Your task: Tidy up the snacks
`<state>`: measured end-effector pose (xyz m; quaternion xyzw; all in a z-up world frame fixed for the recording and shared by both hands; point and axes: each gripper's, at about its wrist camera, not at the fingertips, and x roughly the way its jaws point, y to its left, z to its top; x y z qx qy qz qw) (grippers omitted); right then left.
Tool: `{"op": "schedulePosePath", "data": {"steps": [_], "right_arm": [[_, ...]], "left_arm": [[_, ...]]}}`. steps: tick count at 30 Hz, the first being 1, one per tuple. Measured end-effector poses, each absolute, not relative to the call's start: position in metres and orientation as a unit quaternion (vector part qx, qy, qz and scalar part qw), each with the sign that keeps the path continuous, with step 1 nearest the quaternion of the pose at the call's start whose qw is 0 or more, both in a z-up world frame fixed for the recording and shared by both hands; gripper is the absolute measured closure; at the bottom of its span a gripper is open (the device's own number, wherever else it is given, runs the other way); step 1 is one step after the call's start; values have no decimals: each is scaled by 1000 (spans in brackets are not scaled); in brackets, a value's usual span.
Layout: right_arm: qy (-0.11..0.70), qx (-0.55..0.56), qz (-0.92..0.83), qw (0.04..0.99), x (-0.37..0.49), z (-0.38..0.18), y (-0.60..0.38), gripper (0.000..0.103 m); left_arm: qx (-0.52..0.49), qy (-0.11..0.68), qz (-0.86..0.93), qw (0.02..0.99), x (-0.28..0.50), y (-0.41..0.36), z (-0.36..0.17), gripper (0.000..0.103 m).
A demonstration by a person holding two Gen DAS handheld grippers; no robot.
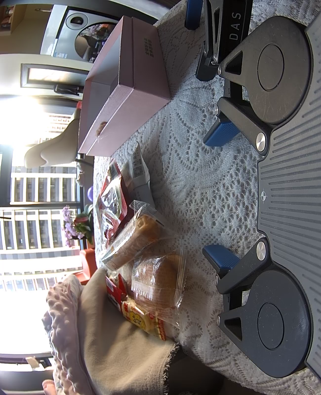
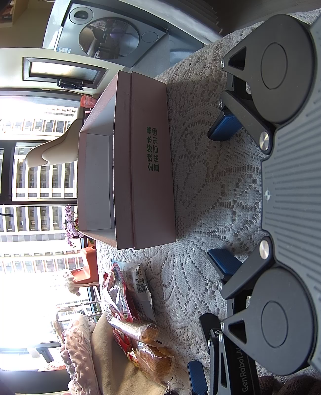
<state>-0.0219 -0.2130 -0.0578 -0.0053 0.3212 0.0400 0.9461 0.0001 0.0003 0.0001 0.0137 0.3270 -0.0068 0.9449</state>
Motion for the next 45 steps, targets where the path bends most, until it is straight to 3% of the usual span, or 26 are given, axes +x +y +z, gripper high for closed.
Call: {"op": "schedulePosePath", "data": {"steps": [28, 39, 41, 43, 45], "right_arm": [[323, -2, 43, 946, -21, -58, -214, 8], [408, -27, 79, 909, -1, -44, -213, 5], [419, -33, 89, 903, 0, -42, -210, 7], [424, -51, 128, 895, 1, -33, -199, 24], [412, -48, 186, 891, 5, -16, -184, 25]], "left_arm": [[15, 327, -6, 945, 1, 0, 1, 11], [-63, 315, -51, 946, -3, 47, 26, 21], [-64, 297, -35, 952, -3, 64, 41, 21], [-63, 283, -13, 957, 0, 82, 52, 21], [-67, 279, 5, 958, 6, 98, 57, 22]]}}
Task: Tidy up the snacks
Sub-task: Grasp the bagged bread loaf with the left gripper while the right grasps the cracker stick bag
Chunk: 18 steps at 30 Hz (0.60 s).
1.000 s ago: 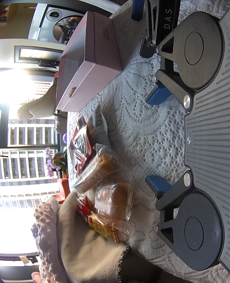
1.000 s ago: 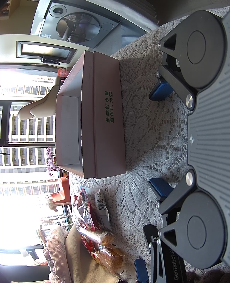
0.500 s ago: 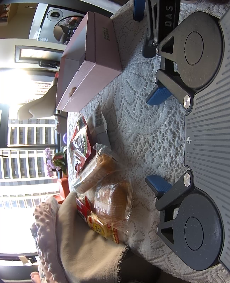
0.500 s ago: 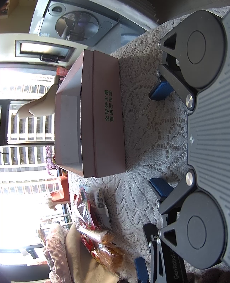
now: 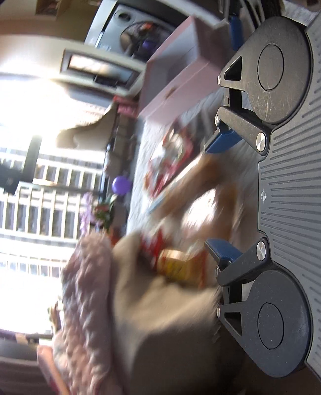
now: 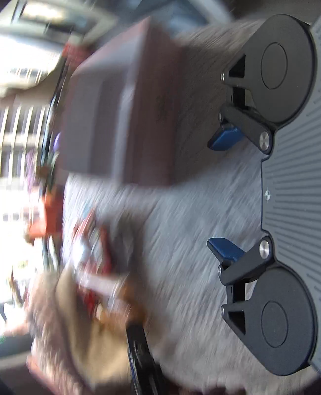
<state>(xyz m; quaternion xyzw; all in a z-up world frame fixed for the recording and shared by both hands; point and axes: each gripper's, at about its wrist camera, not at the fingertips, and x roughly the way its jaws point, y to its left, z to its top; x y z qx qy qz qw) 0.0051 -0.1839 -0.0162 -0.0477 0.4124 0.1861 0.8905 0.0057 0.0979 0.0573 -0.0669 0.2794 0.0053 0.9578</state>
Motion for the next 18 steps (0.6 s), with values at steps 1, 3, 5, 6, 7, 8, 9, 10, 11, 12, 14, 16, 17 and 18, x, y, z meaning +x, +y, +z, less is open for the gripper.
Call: {"op": "schedulePosePath", "data": {"steps": [1, 3, 5, 6, 7, 8, 9, 10, 11, 12, 14, 16, 17, 18], "right_arm": [[400, -42, 206, 892, 9, -6, -176, 25], [381, -44, 239, 892, 23, 12, -153, 25], [369, -53, 257, 892, 42, 22, -129, 25], [363, -61, 258, 893, 51, 24, -117, 25], [360, -68, 261, 893, 62, 24, -105, 27], [362, -71, 267, 890, 72, 20, -93, 30], [371, -71, 274, 884, 82, 14, -83, 42], [386, -67, 281, 876, 92, 8, -71, 52], [404, -59, 286, 867, 102, 0, -61, 54], [424, -49, 289, 857, 110, -9, -56, 60], [446, -41, 294, 844, 112, -21, -50, 70], [451, -40, 292, 842, 103, -23, -55, 72], [455, -35, 298, 838, 95, -23, -62, 72], [464, -29, 302, 832, 88, -23, -71, 72]], "left_arm": [[-71, 280, 10, 957, 8, 105, 58, 22], [-81, 285, 17, 955, 12, 118, 57, 22], [-90, 290, 20, 953, 13, 129, 54, 22], [-97, 292, 18, 951, 14, 136, 54, 22], [-106, 295, 16, 949, 17, 143, 52, 22], [-117, 298, 12, 947, 18, 148, 50, 22], [-128, 300, 9, 945, 20, 153, 49, 22], [-136, 301, 8, 944, 22, 156, 48, 22], [-141, 302, 7, 943, 24, 159, 47, 22], [-141, 304, 4, 942, 27, 160, 46, 22], [-133, 309, -5, 942, 35, 157, 45, 22], [-115, 311, -13, 943, 41, 148, 43, 22], [-105, 313, -14, 944, 44, 144, 41, 22], [-95, 315, -11, 944, 50, 138, 39, 22]]}}
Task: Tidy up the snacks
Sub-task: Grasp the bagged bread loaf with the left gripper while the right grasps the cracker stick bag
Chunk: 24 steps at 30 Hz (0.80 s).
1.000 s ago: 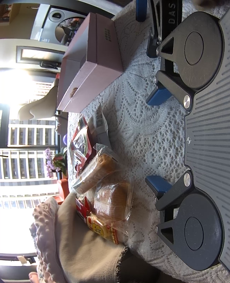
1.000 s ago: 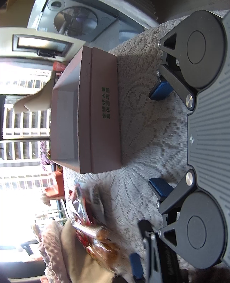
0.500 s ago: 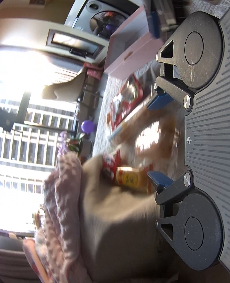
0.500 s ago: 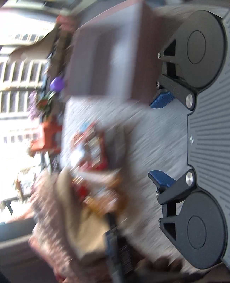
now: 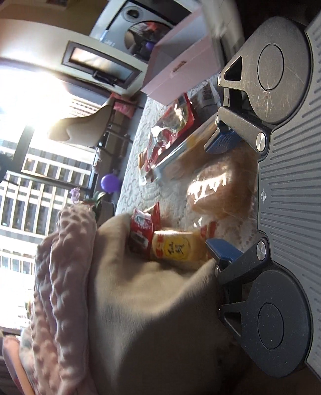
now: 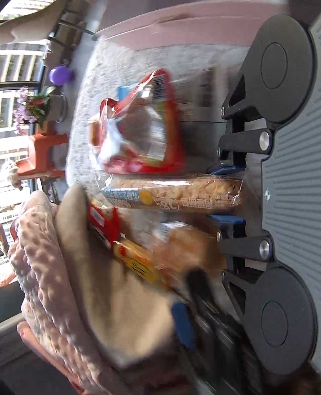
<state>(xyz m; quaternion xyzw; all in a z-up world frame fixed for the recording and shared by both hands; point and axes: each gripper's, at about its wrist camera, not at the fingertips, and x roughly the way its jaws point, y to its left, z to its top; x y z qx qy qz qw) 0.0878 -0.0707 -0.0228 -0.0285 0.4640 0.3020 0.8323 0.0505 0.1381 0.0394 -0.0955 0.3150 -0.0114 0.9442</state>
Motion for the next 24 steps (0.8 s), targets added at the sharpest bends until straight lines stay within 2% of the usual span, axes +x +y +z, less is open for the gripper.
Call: {"op": "schedulePosePath", "data": {"steps": [3, 5, 7, 10, 16, 21, 24], "right_arm": [[483, -25, 325, 813, 63, -20, -98, 71], [473, -33, 327, 818, 44, -13, -122, 70], [444, -46, 322, 835, 29, -1, -147, 64], [414, -53, 289, 861, 28, 7, -176, 53], [419, 29, 251, 872, 79, -3, -199, 53], [433, 57, 297, 849, 98, -14, -160, 53], [432, 37, 336, 836, 92, -16, -132, 53]], "left_arm": [[-74, 326, -11, 942, 64, 124, 32, 23], [-62, 336, -20, 940, 68, 116, 27, 30], [-40, 341, -27, 939, 65, 108, 23, 39], [-36, 339, -33, 940, 57, 107, 24, 39], [-57, 344, -57, 936, 36, 111, 33, 42], [-62, 347, -40, 935, 30, 120, 37, 40], [-70, 355, -38, 931, 36, 122, 36, 40]]}}
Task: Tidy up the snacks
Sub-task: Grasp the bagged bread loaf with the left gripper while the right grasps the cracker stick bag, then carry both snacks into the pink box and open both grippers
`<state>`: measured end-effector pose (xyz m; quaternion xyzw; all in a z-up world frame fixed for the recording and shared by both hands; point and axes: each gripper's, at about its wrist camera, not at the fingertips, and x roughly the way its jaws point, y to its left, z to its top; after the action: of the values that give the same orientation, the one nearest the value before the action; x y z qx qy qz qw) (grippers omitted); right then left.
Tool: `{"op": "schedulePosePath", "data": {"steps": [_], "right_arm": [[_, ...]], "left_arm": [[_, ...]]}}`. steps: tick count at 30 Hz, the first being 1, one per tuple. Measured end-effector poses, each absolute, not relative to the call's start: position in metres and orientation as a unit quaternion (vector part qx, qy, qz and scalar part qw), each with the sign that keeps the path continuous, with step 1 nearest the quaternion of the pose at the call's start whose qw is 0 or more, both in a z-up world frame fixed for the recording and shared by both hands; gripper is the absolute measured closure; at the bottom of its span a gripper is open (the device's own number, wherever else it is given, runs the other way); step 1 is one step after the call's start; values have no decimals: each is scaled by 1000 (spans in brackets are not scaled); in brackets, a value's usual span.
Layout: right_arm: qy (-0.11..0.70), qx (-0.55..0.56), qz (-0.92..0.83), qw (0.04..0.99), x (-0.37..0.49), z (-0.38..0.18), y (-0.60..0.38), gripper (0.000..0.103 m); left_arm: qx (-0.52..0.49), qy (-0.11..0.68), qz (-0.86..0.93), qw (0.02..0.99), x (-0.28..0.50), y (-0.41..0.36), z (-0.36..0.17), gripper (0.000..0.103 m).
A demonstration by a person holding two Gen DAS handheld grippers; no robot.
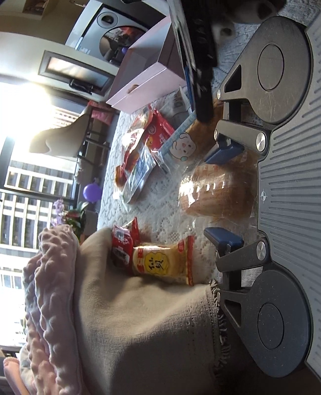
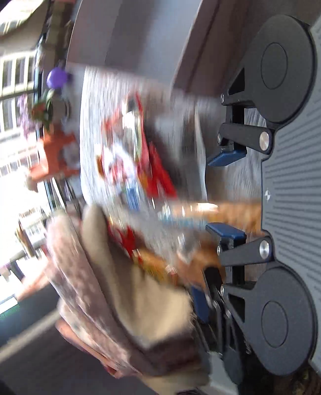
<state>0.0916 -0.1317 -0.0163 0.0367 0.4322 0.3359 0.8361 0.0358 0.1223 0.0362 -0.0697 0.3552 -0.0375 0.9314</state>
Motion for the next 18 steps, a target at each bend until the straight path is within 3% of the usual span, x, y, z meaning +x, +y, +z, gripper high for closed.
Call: {"op": "schedulePosePath", "data": {"steps": [2, 4, 18], "right_arm": [[436, 22, 345, 831, 90, -18, -116, 54], [453, 22, 347, 821, 90, -21, -112, 72], [435, 26, 252, 864, 5, -3, -235, 74]], "left_arm": [[-63, 359, -42, 930, 39, 117, 35, 41], [-56, 362, -45, 929, 44, 110, 32, 39], [-29, 391, -159, 906, 34, 41, 31, 43]]}}
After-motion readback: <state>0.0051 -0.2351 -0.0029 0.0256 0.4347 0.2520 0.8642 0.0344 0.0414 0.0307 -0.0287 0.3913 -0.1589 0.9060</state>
